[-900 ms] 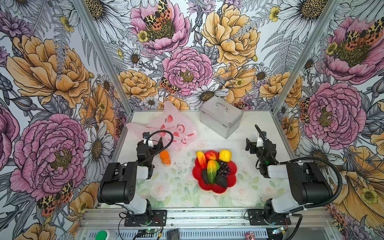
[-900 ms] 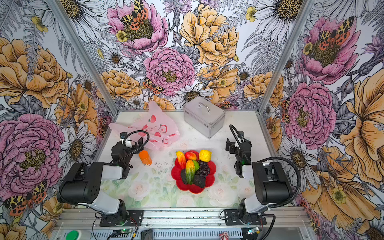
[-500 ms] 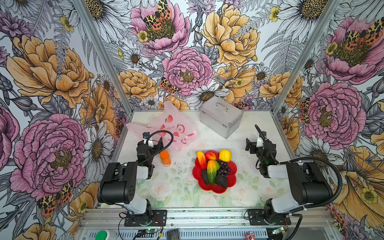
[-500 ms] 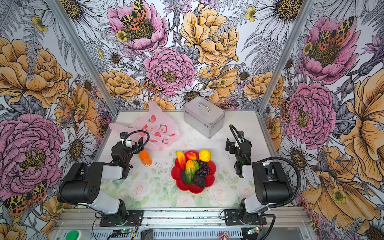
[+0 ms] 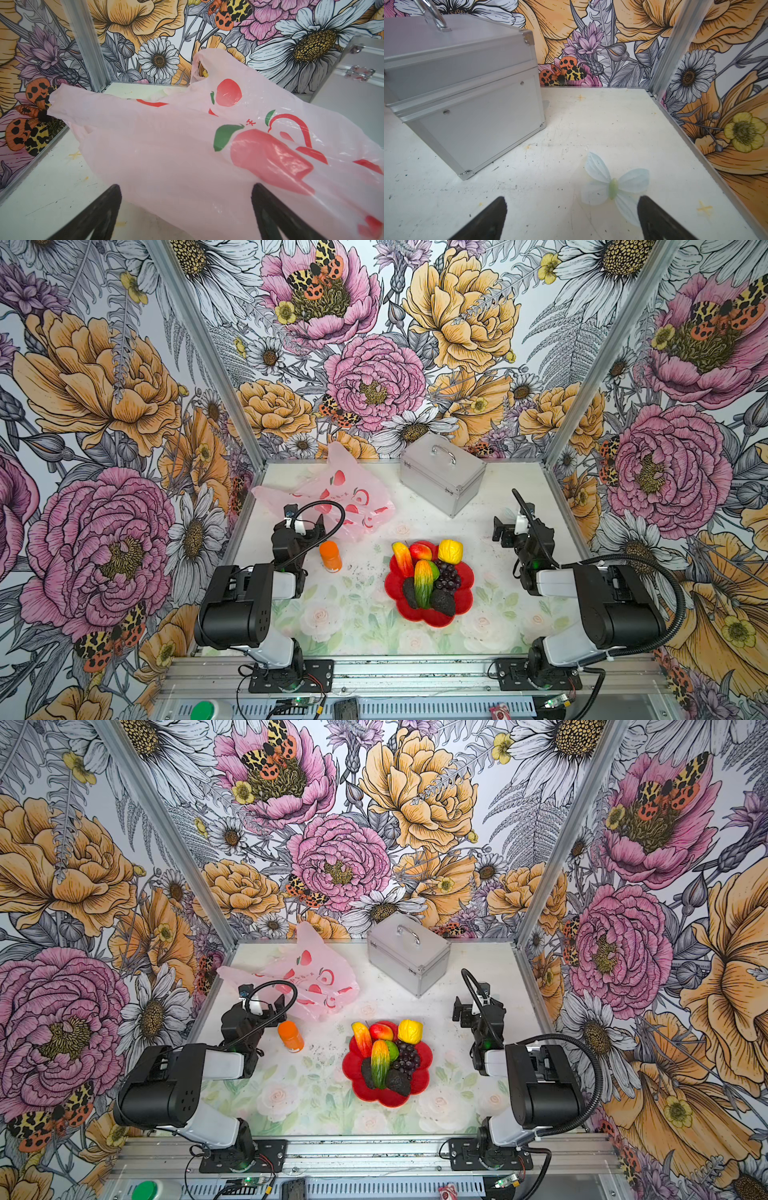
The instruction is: Place the fruits into the plastic bag
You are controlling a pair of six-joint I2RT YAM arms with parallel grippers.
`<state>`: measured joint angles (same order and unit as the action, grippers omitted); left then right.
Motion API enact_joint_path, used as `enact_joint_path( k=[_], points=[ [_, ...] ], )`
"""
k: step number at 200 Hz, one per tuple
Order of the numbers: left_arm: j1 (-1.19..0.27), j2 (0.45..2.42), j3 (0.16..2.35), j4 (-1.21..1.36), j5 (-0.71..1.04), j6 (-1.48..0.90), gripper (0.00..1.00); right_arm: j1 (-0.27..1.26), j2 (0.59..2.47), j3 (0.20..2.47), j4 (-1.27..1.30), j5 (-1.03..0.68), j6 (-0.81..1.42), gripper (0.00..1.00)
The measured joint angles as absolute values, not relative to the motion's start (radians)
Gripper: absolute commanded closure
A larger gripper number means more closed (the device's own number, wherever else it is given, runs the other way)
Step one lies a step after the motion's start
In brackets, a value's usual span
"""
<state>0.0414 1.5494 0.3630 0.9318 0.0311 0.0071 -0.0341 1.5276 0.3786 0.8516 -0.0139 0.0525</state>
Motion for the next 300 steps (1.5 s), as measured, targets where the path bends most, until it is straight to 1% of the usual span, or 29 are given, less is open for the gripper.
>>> enact_joint_path(
  k=[98,120,135,166,246,300],
  points=[
    [0.041,1.549,0.363,0.932,0.035,0.007,0.01,-0.034,1.528,0.379,0.848,-0.016,0.055,0.00],
    [0.041,1.549,0.363,0.930,0.030,0.007,0.01,-0.034,1.528,0.379,0.841,0.019,0.068,0.01],
    [0.038,1.539,0.372,0.895,-0.010,-0.001,0.01,-0.034,1.527,0.380,0.832,0.039,0.075,0.00],
    [0.037,1.449,0.433,0.741,-0.078,-0.022,0.01,-0.034,1.501,0.411,0.750,0.088,0.096,0.00],
    [0.037,1.242,0.437,0.573,-0.174,-0.058,0.01,-0.047,1.350,0.417,0.649,0.128,0.130,0.00],
    [0.043,1.065,0.441,0.353,-0.263,-0.118,0.01,-0.053,1.260,0.455,0.451,0.135,0.188,0.01]
  ],
)
